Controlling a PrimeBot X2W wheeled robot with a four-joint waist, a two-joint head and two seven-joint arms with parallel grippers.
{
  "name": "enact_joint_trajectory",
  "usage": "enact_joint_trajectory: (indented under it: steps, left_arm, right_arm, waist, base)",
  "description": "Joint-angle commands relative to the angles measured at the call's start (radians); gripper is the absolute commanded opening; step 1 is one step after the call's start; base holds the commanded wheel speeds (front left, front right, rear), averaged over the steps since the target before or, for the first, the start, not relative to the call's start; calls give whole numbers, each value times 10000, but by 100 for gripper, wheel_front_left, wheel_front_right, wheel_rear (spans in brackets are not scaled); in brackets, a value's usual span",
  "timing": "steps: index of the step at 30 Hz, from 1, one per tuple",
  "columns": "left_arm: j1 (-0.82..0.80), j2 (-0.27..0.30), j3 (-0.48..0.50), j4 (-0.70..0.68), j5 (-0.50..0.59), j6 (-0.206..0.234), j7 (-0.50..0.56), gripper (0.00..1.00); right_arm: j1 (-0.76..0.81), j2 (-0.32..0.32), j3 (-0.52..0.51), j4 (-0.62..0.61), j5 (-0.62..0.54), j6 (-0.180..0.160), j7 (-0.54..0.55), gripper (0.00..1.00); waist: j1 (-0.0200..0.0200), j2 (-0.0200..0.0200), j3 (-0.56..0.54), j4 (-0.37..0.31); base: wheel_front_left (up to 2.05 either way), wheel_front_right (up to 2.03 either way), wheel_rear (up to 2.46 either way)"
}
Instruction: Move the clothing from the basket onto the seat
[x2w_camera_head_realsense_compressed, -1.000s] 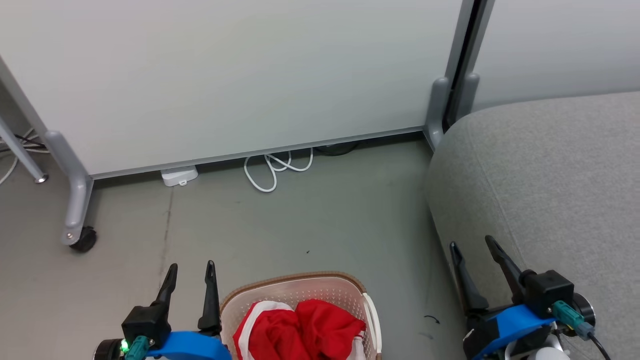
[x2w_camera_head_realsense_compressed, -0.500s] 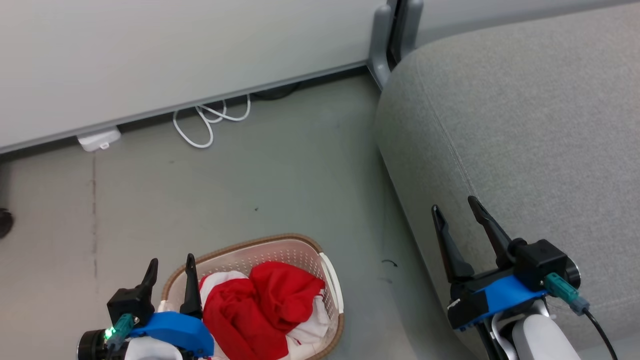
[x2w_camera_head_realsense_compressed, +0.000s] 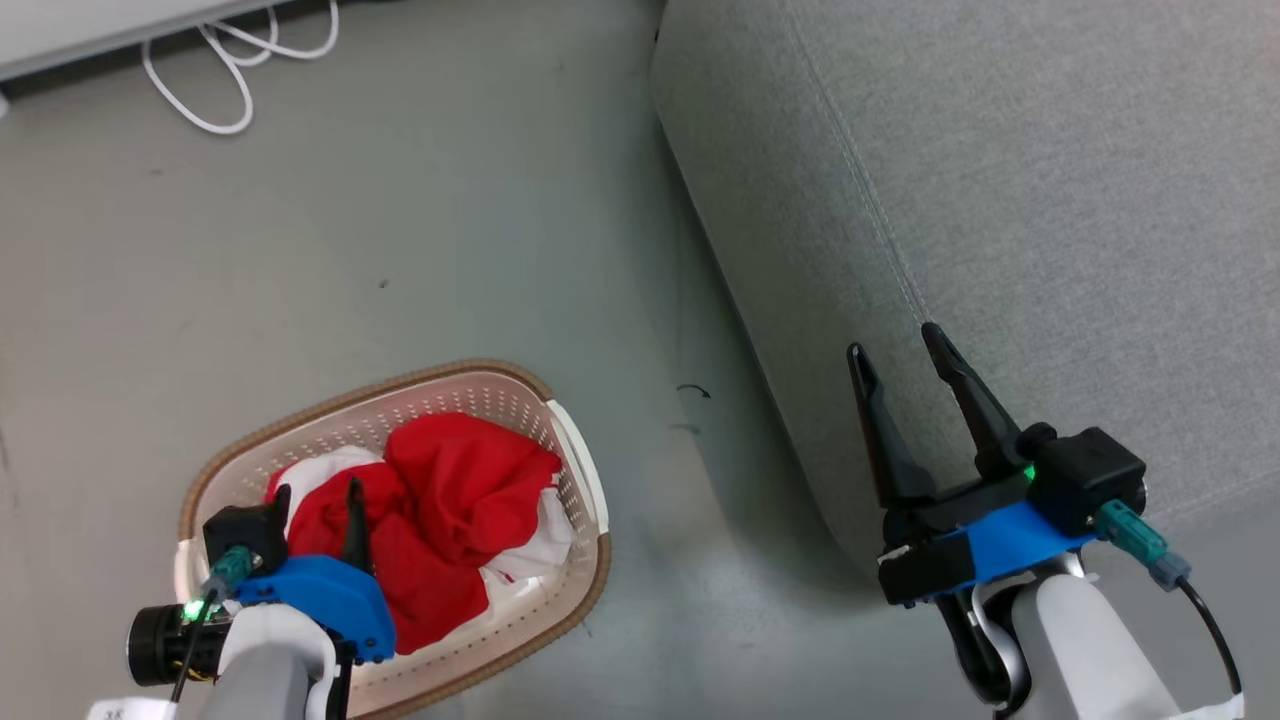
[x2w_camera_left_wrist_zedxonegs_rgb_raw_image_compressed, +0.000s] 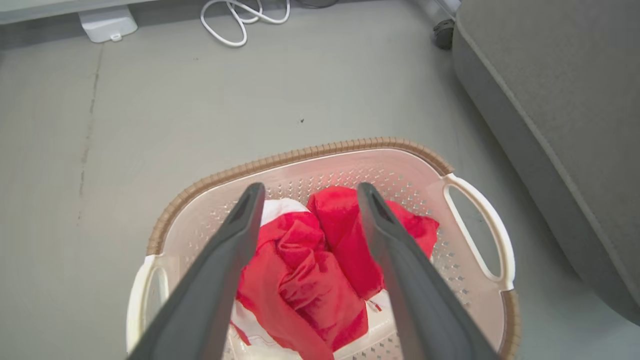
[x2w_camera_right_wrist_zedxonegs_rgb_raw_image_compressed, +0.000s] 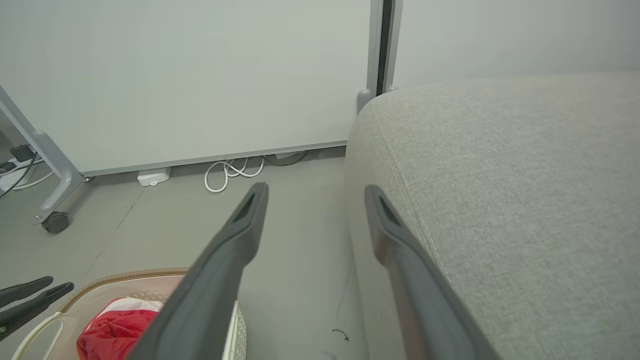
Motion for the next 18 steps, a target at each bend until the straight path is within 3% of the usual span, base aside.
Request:
enact_joint_trajectory:
  steps: [1,10,18]
  left_arm:
    - [-324,127,-33,203,28,6,84,100]
    - [-1463,401,5,1815,-61,345,792,100]
    - [-1963,425,-72,2575,-19,984,1500,100]
  right_arm:
    - [-244,-21,15,-58,117,5,-86,100]
    - [-567,-21,182,-233,474,5,-127,100]
    - [-630,-22,270,-506,695,5,-131,100]
  waist:
    - [-2,0,718,-386]
    - [-2,0,1935,-703]
    - [-2,0,2448,-845]
  base:
    - [0,0,0]
    - [0,0,0]
    - [0,0,0]
